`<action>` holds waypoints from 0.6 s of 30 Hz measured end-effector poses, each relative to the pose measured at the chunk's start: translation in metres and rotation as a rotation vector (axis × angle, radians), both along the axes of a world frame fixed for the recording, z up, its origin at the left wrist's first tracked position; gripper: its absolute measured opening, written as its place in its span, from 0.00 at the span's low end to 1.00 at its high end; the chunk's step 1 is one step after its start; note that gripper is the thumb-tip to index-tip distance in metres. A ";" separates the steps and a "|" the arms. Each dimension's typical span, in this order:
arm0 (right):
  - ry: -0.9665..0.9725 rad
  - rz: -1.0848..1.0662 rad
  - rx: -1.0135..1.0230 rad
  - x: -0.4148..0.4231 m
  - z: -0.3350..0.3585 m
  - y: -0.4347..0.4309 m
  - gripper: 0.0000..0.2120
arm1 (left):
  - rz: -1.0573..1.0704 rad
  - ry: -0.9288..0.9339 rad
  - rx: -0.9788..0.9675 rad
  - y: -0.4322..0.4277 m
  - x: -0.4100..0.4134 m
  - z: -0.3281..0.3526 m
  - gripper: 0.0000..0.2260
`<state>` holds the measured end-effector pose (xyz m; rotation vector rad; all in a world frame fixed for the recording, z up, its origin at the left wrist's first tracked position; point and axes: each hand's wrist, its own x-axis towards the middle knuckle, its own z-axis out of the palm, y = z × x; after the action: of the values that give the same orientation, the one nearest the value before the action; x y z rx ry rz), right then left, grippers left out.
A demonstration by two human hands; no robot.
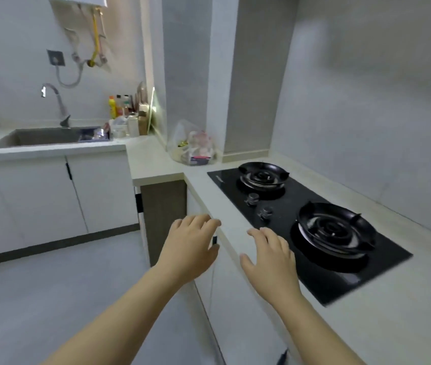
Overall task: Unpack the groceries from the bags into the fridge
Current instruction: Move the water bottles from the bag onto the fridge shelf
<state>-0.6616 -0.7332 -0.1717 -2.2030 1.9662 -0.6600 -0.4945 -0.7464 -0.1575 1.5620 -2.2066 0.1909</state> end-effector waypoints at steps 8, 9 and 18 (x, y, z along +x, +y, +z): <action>0.018 -0.318 0.047 -0.142 -0.017 0.021 0.24 | -0.312 0.035 0.017 -0.028 -0.160 -0.015 0.18; 0.017 -0.356 0.057 -0.154 -0.018 0.022 0.23 | -0.345 0.029 0.004 -0.033 -0.174 -0.016 0.19; -0.008 -0.683 0.082 -0.211 -0.021 0.014 0.23 | -0.723 -0.032 0.112 -0.083 -0.268 -0.020 0.18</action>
<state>-0.8729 -0.7195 -0.1928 -1.4453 2.6872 -0.6274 -0.7629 -0.8298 -0.1773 0.7207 -2.6798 -0.1299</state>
